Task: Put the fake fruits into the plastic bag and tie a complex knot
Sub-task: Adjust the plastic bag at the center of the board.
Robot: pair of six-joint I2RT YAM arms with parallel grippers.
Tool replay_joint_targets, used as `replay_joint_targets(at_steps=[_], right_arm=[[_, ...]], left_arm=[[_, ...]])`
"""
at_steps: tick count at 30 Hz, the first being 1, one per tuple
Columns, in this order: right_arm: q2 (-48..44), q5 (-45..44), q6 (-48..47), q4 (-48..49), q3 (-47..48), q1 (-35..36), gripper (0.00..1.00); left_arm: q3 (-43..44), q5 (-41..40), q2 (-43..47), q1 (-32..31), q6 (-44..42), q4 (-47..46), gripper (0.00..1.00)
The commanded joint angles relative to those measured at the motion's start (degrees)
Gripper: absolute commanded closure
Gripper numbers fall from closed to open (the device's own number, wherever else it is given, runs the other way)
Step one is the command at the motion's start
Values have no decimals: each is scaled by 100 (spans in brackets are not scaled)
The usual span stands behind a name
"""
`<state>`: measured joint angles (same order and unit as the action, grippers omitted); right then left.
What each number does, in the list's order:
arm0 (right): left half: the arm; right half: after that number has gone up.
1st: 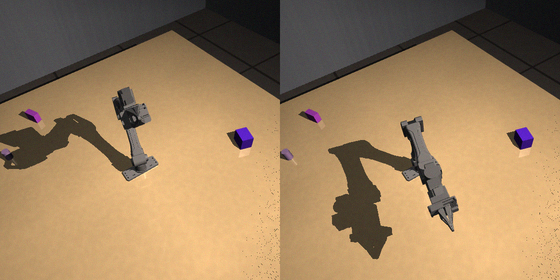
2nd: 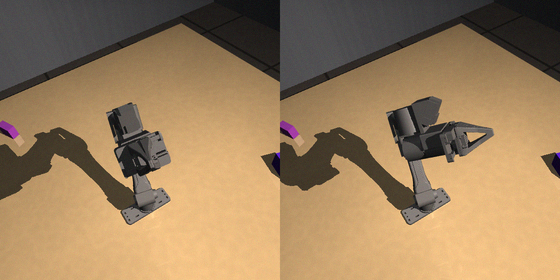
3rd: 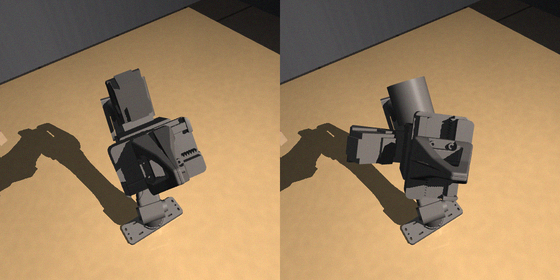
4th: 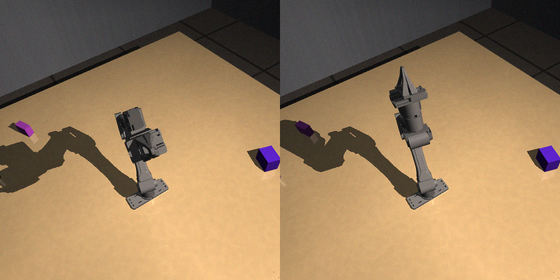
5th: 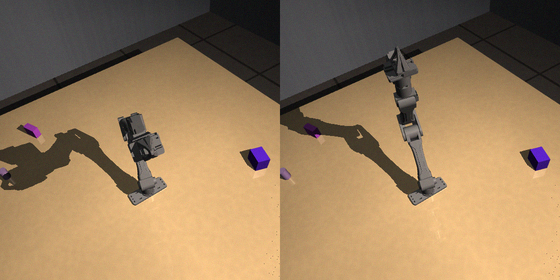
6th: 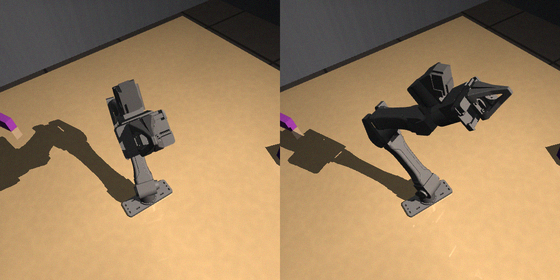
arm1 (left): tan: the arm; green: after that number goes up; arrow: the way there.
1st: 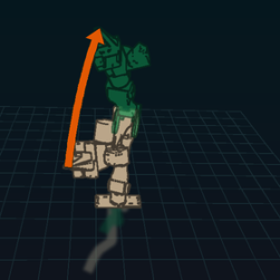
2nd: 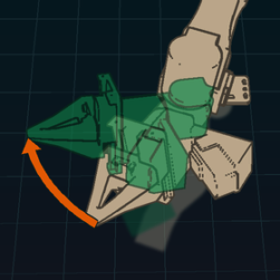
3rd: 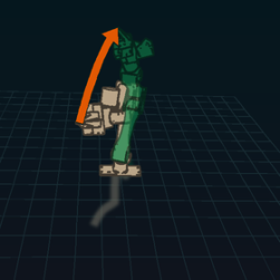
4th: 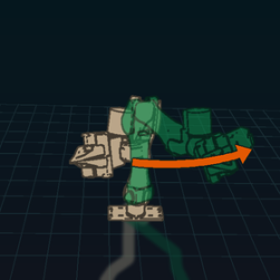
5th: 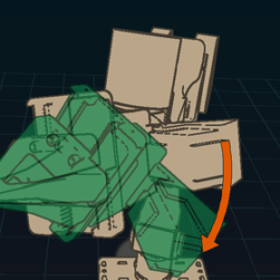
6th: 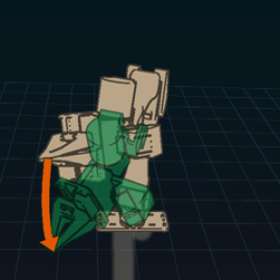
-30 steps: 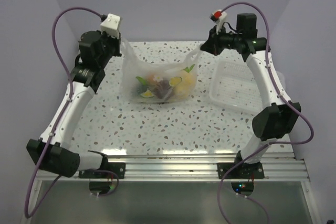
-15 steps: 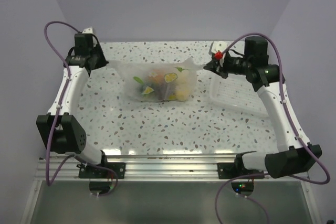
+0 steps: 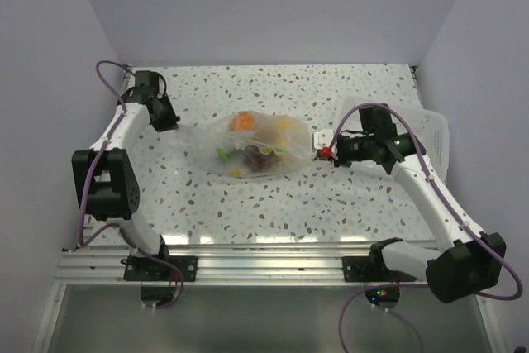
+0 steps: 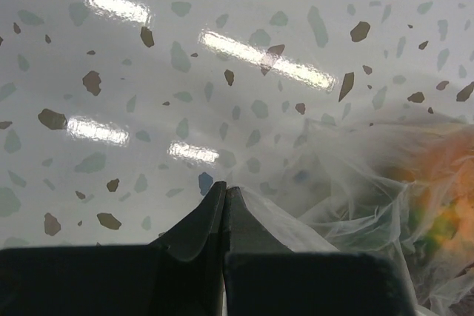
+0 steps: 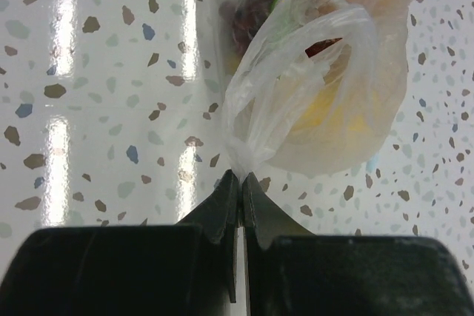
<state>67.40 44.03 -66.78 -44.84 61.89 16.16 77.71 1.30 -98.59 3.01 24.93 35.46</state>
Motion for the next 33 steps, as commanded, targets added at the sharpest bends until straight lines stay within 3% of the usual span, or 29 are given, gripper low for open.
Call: replay_joint_targets(at_steps=[1,16,19,20,25,28,33], right_arm=[[-201,-605,-405,-368,-308,-78,100],[652,-1054,-379,37,-845,-52,100],[529,-818,-90,-244,-339,-34,100],[468,-730,24,-314,-135,-17,100],[353,-229,517,-763,1313,149,100],[458,-202,772,-693,1782,369,100],[722,-404,877,-342,2090,738,100]], left_arm=[[-37,-877,-240,297,-76,-470,100],[288,-1054,-1075,306,-199,-725,100],[534,-264,-883,271,-496,-734,100],[561,278,-603,245,-576,-873,100],[385,1510,681,-27,-1329,-1936,100],[236,2074,1462,-631,-1938,-2464,100],[-290,2725,1957,-1275,-2466,-3071,100]])
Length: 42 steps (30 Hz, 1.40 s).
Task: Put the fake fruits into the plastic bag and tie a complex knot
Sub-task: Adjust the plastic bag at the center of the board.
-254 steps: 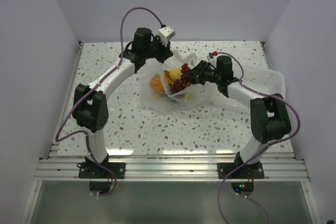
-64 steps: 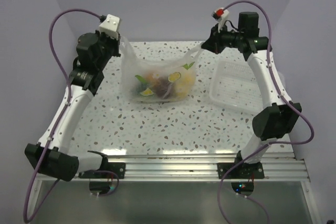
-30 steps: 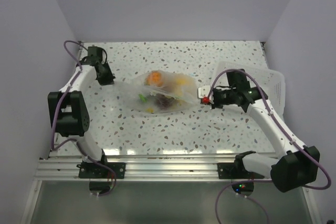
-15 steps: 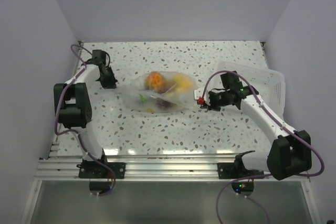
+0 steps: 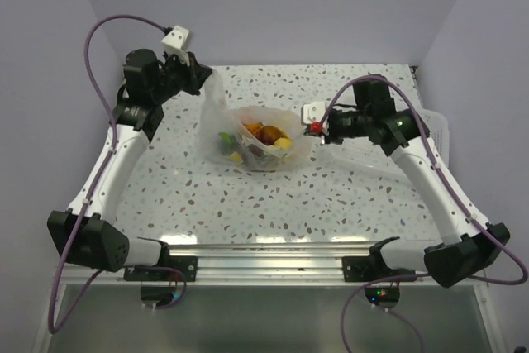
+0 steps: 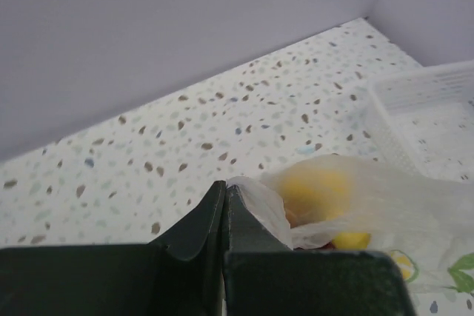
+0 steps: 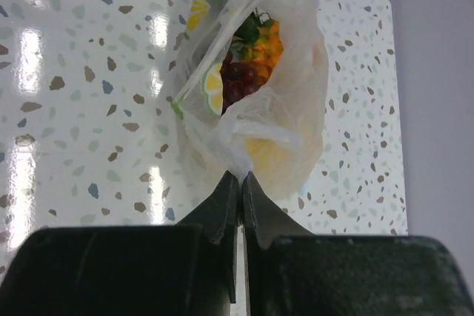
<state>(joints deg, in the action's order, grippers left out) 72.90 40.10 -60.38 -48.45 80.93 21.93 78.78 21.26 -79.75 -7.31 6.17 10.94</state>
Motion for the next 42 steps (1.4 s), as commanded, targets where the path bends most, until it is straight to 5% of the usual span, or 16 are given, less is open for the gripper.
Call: replay_joint_targets(at_steps=[1,13,24,27,37,42], right_arm=[[206,-37,255,72,230,284,100],[1041,-283,834,968,775,1199,100],[1780,-318,1248,1347,1373,1287,100],[1754,-353,1239,1338,1259,1287,100],[1192,-301,1283,1101,548,1287,100],[1033,-309,1406,1100,406,1287,100]], left_arm=[[-460,914,125,-392,-591,-724,100],[-706,1504,-365,-1430,85,-1612,100],[-970,2181,-744,-1580,868,-2210,97],[-891,1997,-736,-1572,754,-2096,90],[-496,1741,-182,-1019,51,-1174,45],[-495,1899,379,-825,-906,-366,25]])
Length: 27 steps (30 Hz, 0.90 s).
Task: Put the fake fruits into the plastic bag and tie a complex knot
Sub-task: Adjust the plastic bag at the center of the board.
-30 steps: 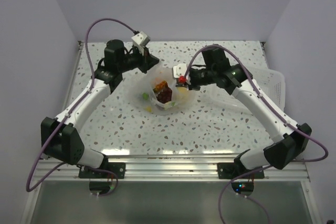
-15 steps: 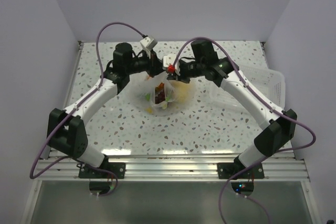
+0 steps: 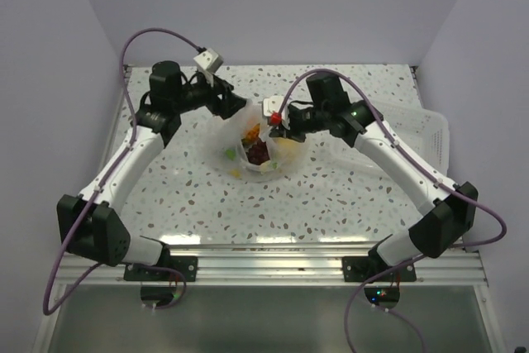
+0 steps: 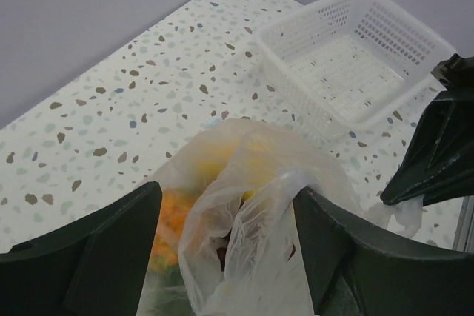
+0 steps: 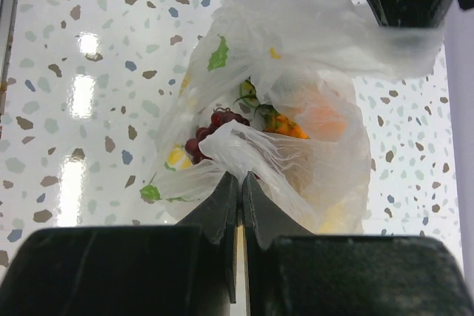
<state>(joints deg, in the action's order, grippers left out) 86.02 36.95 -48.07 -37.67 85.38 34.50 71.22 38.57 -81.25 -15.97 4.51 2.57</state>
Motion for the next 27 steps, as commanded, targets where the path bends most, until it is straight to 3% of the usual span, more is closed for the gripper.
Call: replay_joint_targets(at_steps=[1,6,9,13,23,27], right_arm=[[-287,-12,202,-3,-39,22,100],[-235,-118,211,-170,118,13,100],[-164,-74,360,-328,329,-162,100],[-199,102,614,-337,514,-453,100],[-235,453,1019,-250,620,-708,100],[-121,489,1212,-109,646,-699,100]], left_arm=[[191,177,627,41,-1046,551,22],[-3,275,1224,67,-2102,1165,16],[-117,117,1480,181,-2341,1228,5],[128,177,1463,243,-2613,1632,5],[524,371,1332,524,-1806,983,4],[1095,1527,1094,403,-2681,1603,6]])
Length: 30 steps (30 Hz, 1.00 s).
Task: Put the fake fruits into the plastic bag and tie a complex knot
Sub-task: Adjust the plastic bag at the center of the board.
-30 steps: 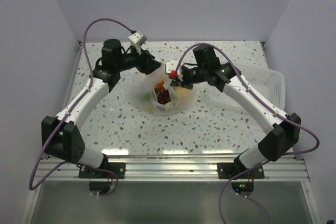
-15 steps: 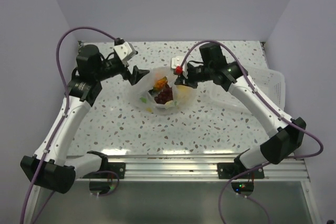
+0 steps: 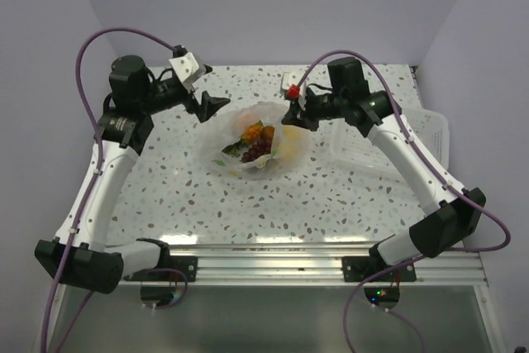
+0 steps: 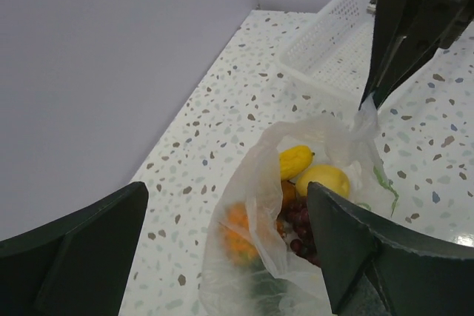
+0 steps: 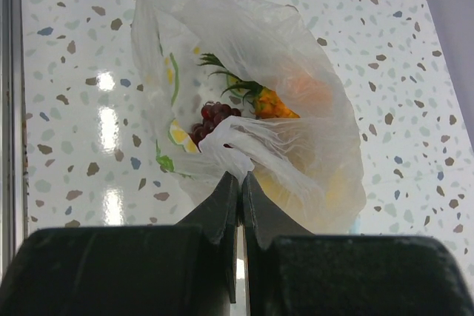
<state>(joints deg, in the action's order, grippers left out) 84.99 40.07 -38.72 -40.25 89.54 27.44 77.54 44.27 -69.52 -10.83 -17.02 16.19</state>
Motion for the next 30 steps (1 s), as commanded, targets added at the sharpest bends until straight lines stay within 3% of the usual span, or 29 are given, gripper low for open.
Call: replay_joint_targets(at_steps=[1,3,5,11,13,15,22,25,26,28,29,30], right_arm=[[8,211,303,149,274,7,100],[53,290,347,184,310,-2,100],[62,325,383,245,292,7,100],[-9,378,383,325,257,-2,100],[-35,361,444,456,178,-2,100],[-27,404,453,465,178,7,100],[35,475,453,527,213,-2,100],[53,562,541,597,239,-2,100],[44,554,567,606,240,-2,98],[0,353,637,615,214,-63,92],[-17,369,655,623,178,-124,82],[-61,387,760,754,30,-212,68]], left_arm=[[508,813,-106,-339,-1079,462,7],[613,322,-307,-1338,-2054,1242,10],[552,83,-447,-1569,-2139,1309,11],[674,-112,-1019,-1800,-2148,860,15],[736,-42,-1177,-1835,-2261,869,18],[745,-15,-1257,-1861,-2341,869,27],[965,179,-1538,-1949,-2342,913,33],[982,187,-1617,-1967,-2236,755,51],[1052,222,-1687,-1967,-2210,755,65],[1140,231,-1784,-1967,-2157,824,84],[1176,205,-1793,-1975,-2157,851,94],[1176,196,-1802,-1967,-2122,860,97]])
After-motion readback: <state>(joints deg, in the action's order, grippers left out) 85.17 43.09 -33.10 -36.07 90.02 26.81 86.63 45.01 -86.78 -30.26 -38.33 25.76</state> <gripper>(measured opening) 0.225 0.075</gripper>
